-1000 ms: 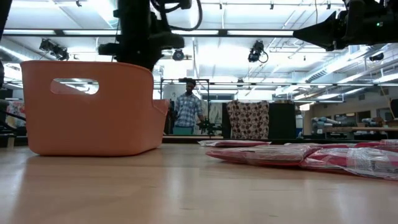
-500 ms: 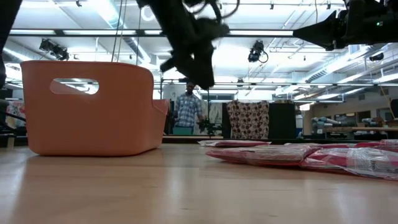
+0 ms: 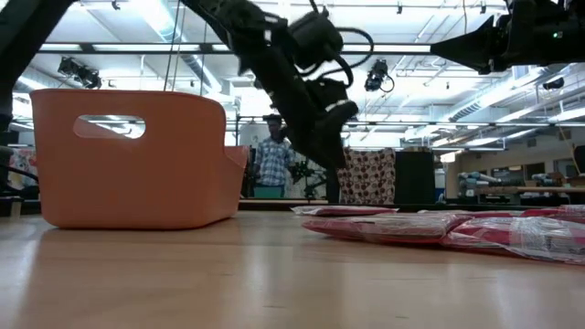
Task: Sort popcorn bags into baskets
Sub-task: Put the popcorn bag into the orange bin
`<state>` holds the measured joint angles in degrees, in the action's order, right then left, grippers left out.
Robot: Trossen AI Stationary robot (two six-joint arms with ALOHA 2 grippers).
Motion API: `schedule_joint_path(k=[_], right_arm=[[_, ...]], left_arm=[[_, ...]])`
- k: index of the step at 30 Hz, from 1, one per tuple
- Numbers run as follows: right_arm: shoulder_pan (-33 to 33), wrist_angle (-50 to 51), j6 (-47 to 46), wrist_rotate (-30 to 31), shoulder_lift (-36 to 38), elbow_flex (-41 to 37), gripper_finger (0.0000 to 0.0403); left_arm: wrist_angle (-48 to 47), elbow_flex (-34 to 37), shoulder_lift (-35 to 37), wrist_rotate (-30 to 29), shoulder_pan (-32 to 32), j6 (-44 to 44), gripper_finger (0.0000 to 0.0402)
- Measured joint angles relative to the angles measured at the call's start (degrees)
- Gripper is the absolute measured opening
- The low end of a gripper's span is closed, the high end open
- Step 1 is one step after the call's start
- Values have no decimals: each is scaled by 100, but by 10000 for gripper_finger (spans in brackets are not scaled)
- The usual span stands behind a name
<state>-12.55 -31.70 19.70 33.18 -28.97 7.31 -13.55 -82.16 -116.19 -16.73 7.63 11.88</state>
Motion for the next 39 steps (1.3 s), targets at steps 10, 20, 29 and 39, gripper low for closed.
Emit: schedule_joint_path(k=[10,20,29,39], right_arm=[[-1,6,22,12,0,-2,16],[3,-118,24,-12,0,-2,16],[3,-69,5,-27,-26,-2,16],[3,-72,48,-25,-44,-2,16]], left_arm=[[180,-1,-581,-526,32,-1284,194],[-629,-775,-615,-791,45,-1454,174],[-1524,-1614,-1477,-978,78,-1637,173],[-1876,-1640,-1516,-1220,103,-1878,157]])
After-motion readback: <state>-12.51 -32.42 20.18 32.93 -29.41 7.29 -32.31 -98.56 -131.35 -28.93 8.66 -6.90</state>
